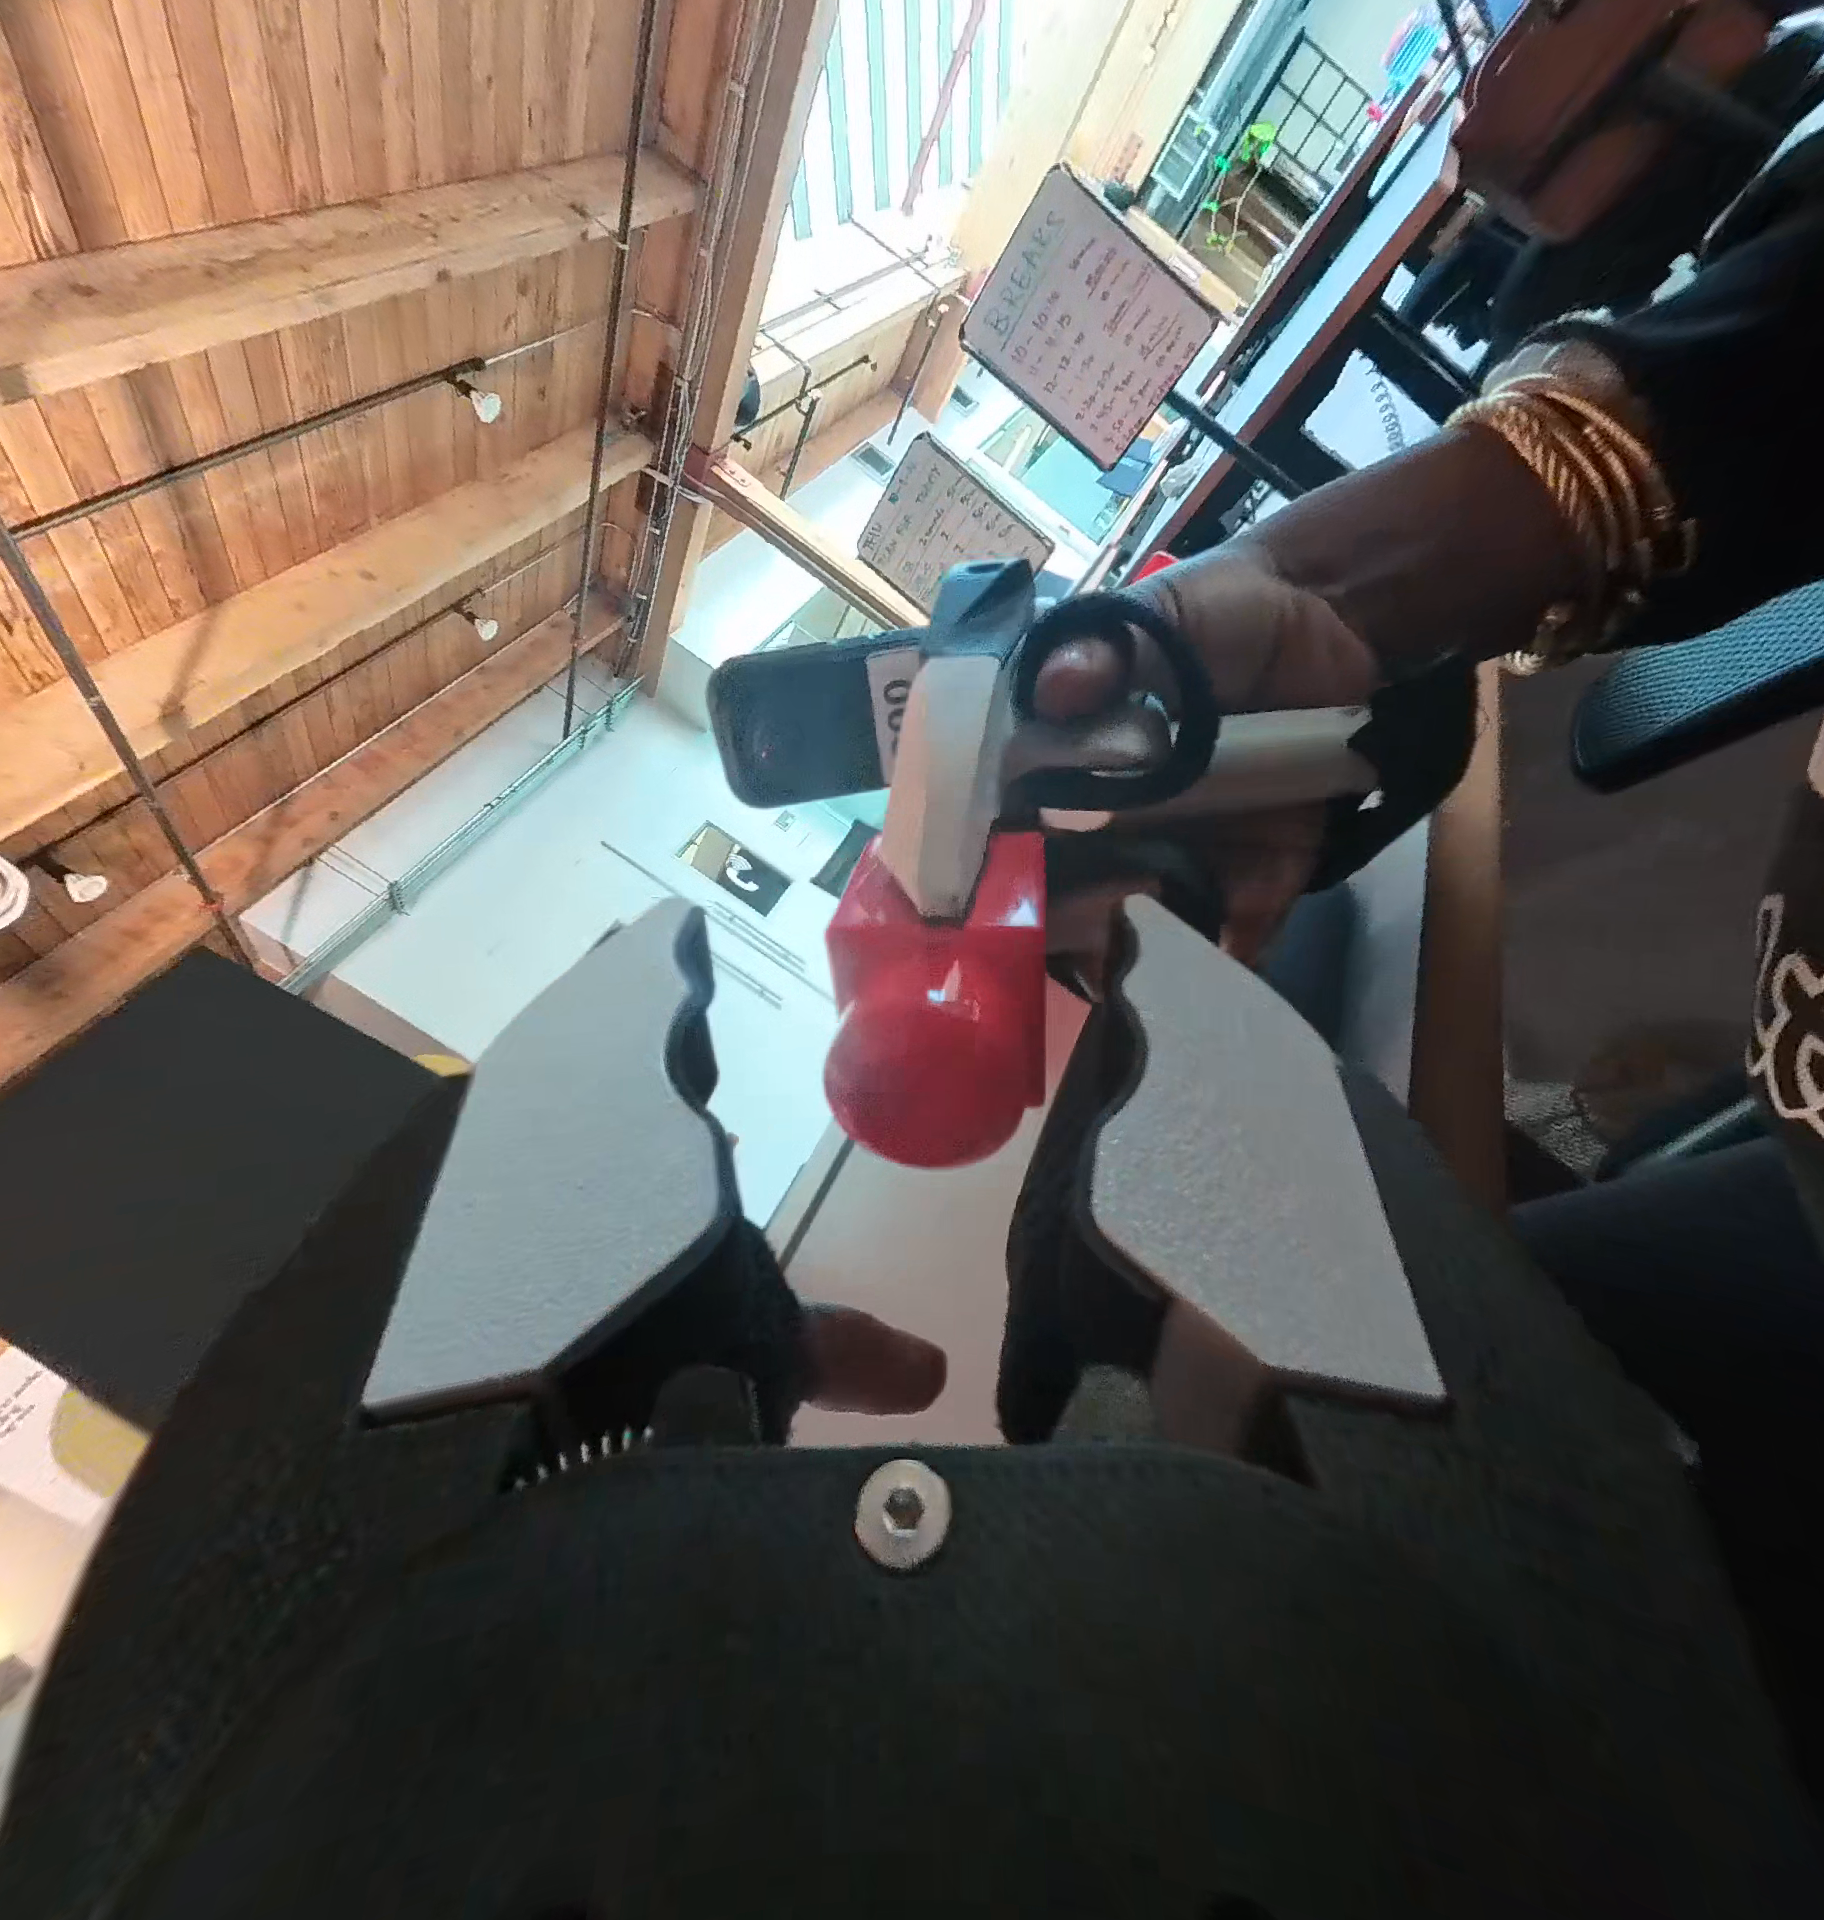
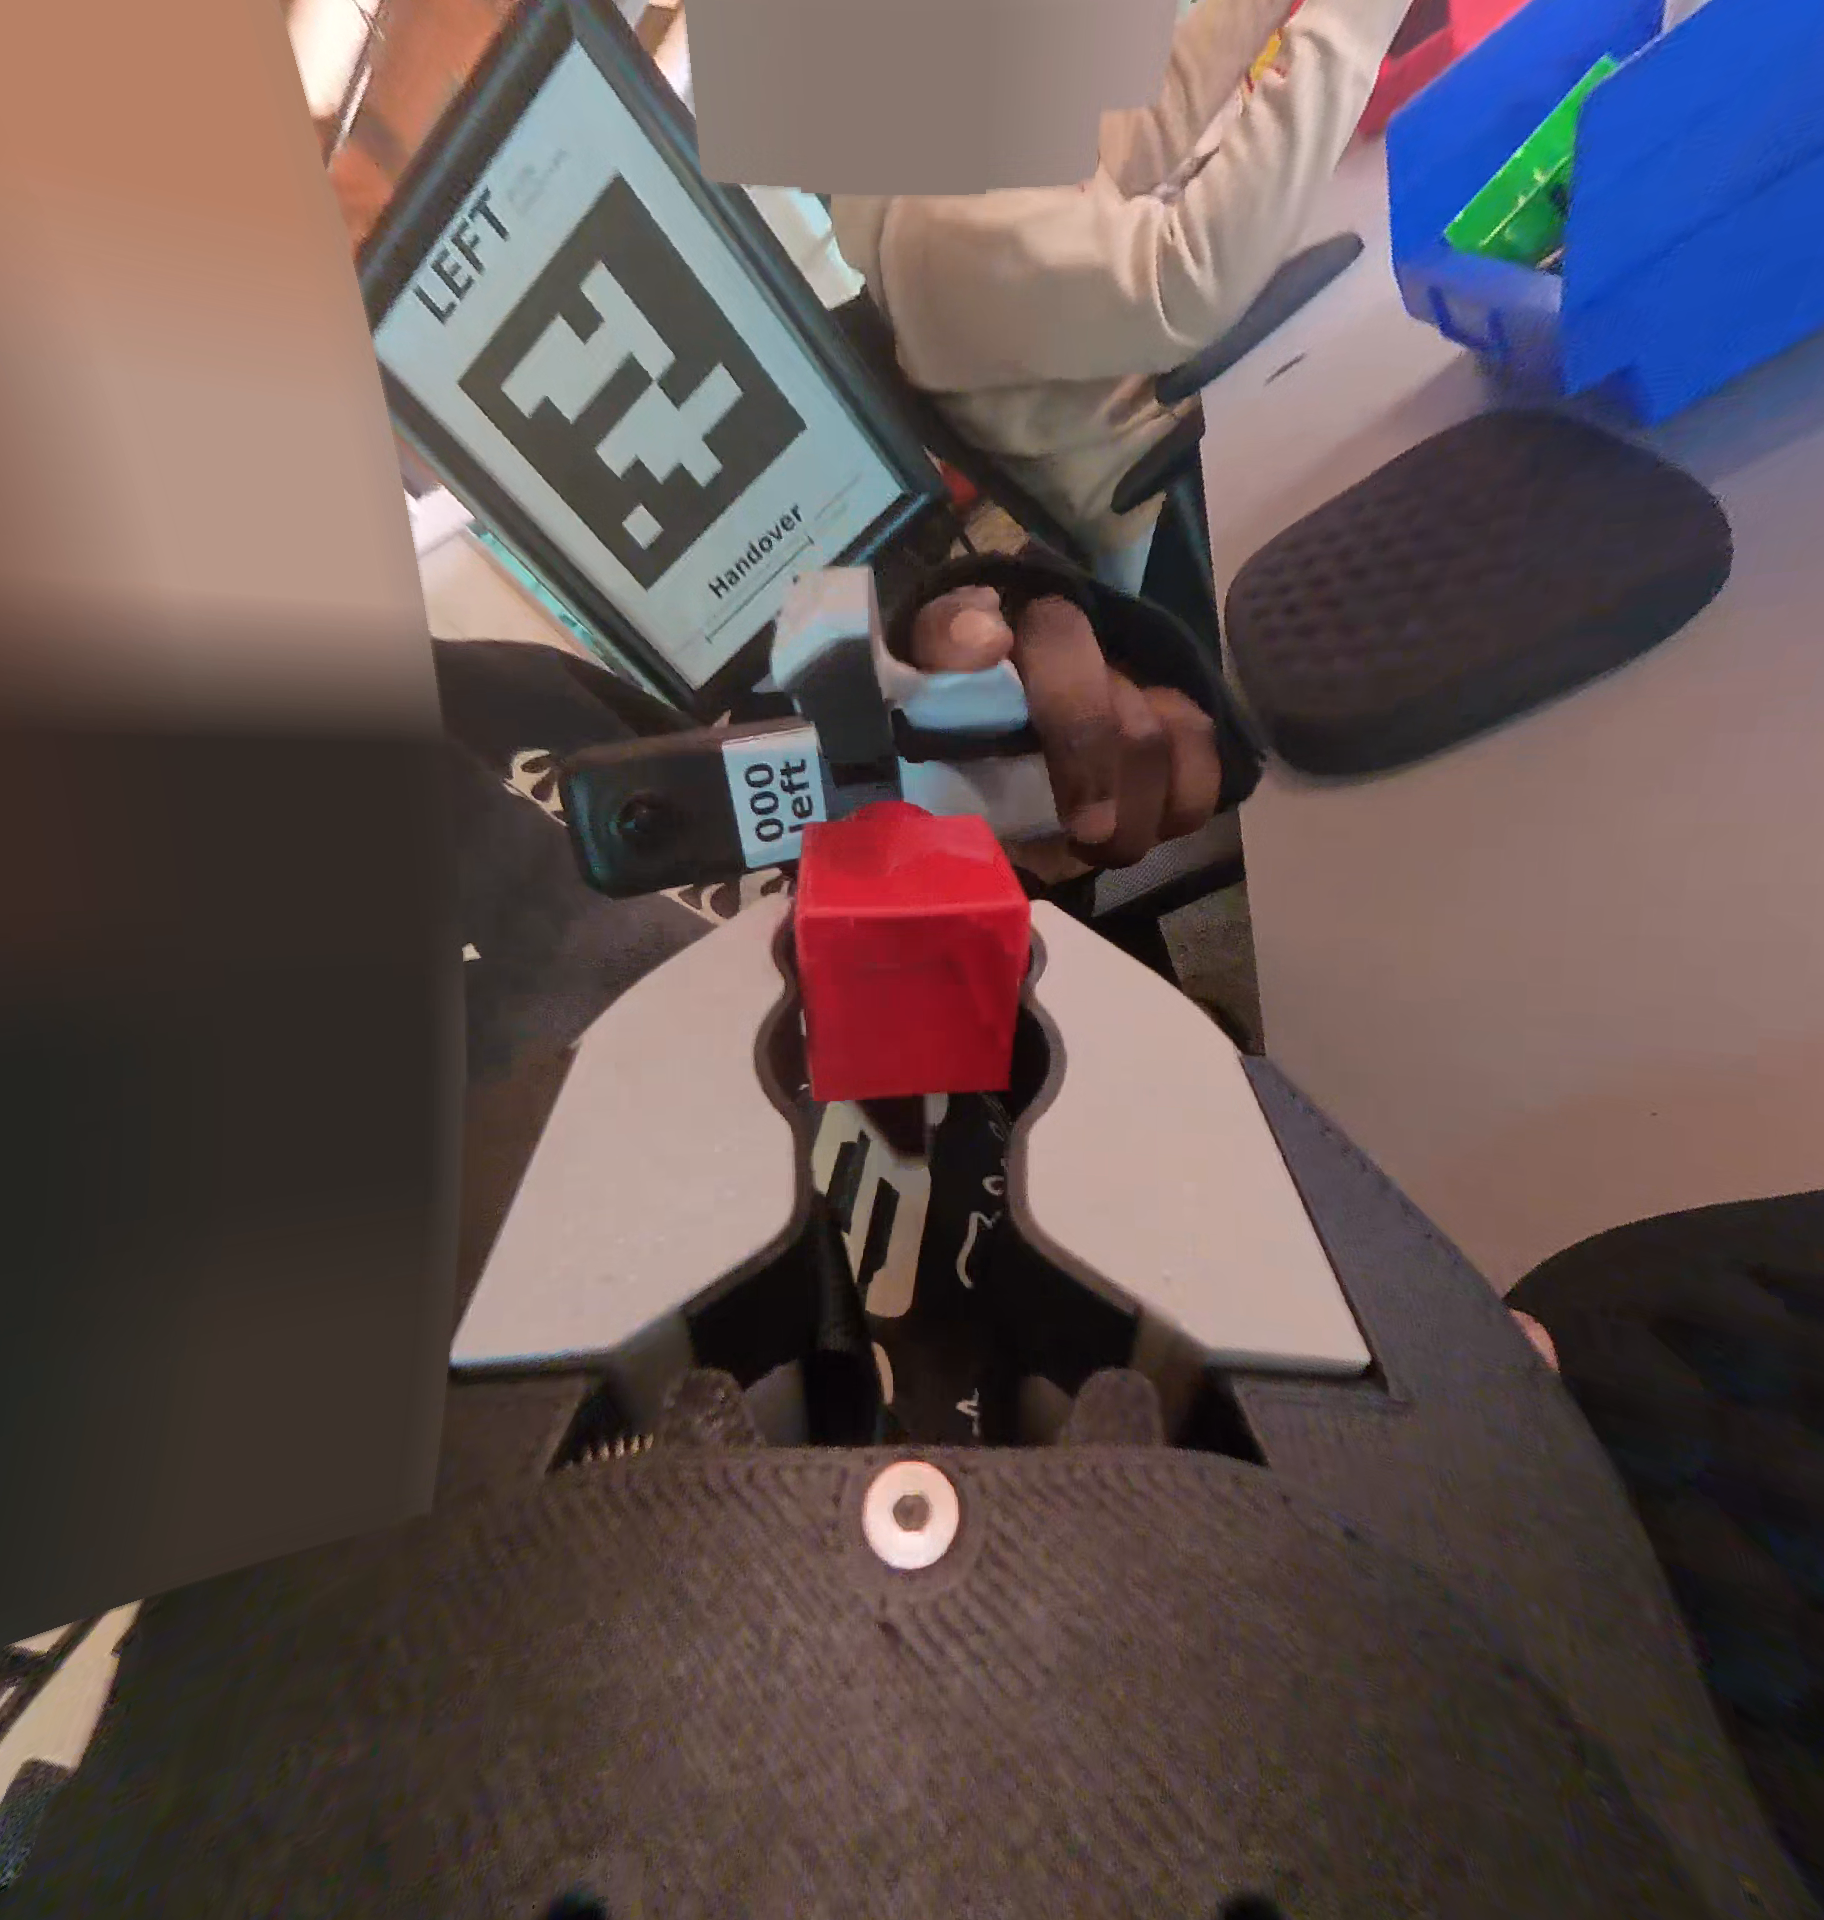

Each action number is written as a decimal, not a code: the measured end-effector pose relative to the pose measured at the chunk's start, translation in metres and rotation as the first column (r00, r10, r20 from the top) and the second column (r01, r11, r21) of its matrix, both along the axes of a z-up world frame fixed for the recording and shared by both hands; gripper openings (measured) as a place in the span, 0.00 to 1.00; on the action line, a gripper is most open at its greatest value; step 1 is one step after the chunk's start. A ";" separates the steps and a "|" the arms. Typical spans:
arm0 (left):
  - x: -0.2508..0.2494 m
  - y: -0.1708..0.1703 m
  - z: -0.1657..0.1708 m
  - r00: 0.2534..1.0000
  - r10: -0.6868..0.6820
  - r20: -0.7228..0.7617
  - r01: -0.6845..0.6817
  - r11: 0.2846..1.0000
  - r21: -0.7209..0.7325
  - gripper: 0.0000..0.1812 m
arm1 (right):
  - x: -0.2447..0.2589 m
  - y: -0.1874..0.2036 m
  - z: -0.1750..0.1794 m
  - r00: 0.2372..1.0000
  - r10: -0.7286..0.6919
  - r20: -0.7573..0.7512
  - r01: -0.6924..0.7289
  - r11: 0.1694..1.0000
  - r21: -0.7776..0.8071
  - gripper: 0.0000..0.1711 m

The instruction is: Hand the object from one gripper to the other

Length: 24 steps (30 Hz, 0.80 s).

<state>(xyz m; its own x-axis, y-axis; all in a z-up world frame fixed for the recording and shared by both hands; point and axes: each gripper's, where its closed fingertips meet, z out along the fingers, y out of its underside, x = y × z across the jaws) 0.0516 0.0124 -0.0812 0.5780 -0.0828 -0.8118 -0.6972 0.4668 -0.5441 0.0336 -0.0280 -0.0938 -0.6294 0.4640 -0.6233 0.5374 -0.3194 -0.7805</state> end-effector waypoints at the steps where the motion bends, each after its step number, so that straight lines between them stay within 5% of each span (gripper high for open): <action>1: 0.000 0.000 -0.001 1.000 0.004 -0.011 -0.004 1.000 -0.005 0.33 | 0.000 -0.002 -0.001 1.000 0.006 0.003 -0.006 1.000 0.004 0.21; 3: 0.002 0.000 -0.006 1.000 -0.001 -0.026 0.000 1.000 -0.027 0.21 | -0.001 -0.002 0.001 1.000 0.002 0.005 -0.002 1.000 -0.007 0.21; 5: 0.002 -0.001 -0.003 0.999 -0.018 0.033 0.019 0.999 -0.049 0.20 | 0.000 -0.002 0.003 1.000 0.001 -0.012 -0.001 1.000 -0.006 0.21; 8: -0.008 -0.001 0.010 0.959 -0.059 0.277 0.095 0.989 -0.116 0.20 | -0.001 0.002 0.022 0.983 -0.051 -0.175 0.049 0.999 -0.016 0.39; 10: -0.015 0.000 0.012 0.864 -0.097 0.494 0.233 0.947 -0.221 0.20 | 0.001 0.010 0.039 0.915 -0.132 -0.382 0.146 0.989 0.010 0.50; 12: -0.027 0.006 0.011 0.715 -0.064 0.696 0.349 0.895 -0.277 0.20 | 0.007 0.017 0.053 0.764 -0.179 -0.619 0.290 0.953 0.082 0.61; 15: -0.031 0.008 0.000 0.456 0.021 0.890 0.601 0.730 -0.326 0.20 | 0.008 0.026 0.050 0.561 -0.079 -0.824 0.523 0.805 0.278 0.64; 19: -0.016 -0.006 0.011 0.151 0.024 0.988 0.869 0.473 -0.144 0.20 | 0.000 0.025 0.021 0.527 0.156 -0.835 0.646 0.565 0.513 0.61; 24: 0.008 -0.012 -0.003 0.179 0.093 0.979 0.929 0.311 -0.199 0.20 | -0.008 0.010 0.009 0.478 0.297 -0.827 0.709 0.425 0.563 0.52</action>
<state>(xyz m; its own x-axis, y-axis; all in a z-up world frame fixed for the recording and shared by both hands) 0.0591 0.0008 -0.0843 0.2886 -0.7399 0.6077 0.4848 -0.4343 -0.7591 0.0252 -0.0176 -0.0845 -0.2954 0.5433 0.7858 -0.3743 0.6910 -0.6185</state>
